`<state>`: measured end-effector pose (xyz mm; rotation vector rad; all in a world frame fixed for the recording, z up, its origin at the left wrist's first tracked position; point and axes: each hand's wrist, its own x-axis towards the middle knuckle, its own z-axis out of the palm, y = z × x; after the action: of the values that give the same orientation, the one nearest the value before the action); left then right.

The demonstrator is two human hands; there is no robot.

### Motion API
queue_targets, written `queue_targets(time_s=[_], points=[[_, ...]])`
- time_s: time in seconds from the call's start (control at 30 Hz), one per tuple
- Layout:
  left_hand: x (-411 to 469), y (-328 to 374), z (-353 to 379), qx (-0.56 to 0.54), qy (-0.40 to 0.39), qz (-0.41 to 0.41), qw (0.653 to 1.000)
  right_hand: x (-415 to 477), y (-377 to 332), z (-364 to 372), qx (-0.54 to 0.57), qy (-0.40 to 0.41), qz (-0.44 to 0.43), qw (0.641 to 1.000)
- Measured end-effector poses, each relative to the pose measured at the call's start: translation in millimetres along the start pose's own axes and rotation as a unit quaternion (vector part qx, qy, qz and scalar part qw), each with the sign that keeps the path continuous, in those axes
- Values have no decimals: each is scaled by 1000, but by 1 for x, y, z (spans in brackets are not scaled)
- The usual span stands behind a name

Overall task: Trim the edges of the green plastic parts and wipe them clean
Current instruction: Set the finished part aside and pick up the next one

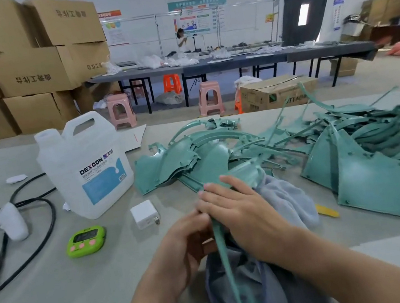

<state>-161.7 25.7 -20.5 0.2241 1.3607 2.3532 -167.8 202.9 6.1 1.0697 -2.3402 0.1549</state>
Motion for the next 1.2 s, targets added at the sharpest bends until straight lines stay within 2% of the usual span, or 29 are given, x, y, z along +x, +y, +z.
queue_targets(time_s=[0.13, 0.2, 0.23, 0.3, 0.33, 0.37, 0.4, 0.43, 0.53, 0.6, 0.67, 0.77, 0.87, 0.9, 1.03, 1.1, 1.2], points=[[-7, 1, 0, 46, -35, -13, 998, -13, -6, -4, 40, -6, 50, 998], [-6, 3, 3, 42, -16, -17, 999, -21, -6, -12, 56, 43, 149, 986], [-5, 3, 5, 33, 0, -17, 999, -28, -4, -16, 57, 86, 225, 969], [-2, 5, 3, 2, 45, -8, 999, -44, 4, -26, 56, 134, 420, 896], [-1, 6, 1, -18, 68, -2, 998, -52, 7, -30, 33, 102, 500, 860], [0, 7, -2, -37, 86, 2, 996, -57, 7, -31, -7, 28, 543, 839], [1, 9, -5, -50, 93, 4, 994, -60, 5, -28, -34, -48, 542, 838], [1, 11, -7, -56, 91, 9, 994, -62, 0, -23, -21, -91, 517, 851], [2, 16, -12, -62, 73, 40, 995, -54, -15, -11, 134, -91, 425, 891], [2, 16, -11, -38, 58, 61, 996, -40, -18, 2, 256, -116, 385, 879], [2, 12, -5, 19, 47, 73, 996, -28, -21, 14, 267, -146, 335, 892], [2, 2, 8, 115, 77, 72, 988, -25, -15, 14, 252, -101, 304, 913], [6, -5, 13, 177, 158, 77, 968, -58, 11, 1, 176, -55, 355, 917], [8, -7, 12, 201, 187, 82, 958, -74, 21, -4, 148, -37, 393, 907], [17, -13, 7, 240, 251, 84, 934, -121, 62, -26, 83, 69, 559, 822], [18, -15, 6, 232, 253, 84, 936, -128, 78, -29, 42, 24, 589, 807], [17, -15, 7, 228, 230, 84, 942, -127, 79, -21, -19, -107, 579, 808]])
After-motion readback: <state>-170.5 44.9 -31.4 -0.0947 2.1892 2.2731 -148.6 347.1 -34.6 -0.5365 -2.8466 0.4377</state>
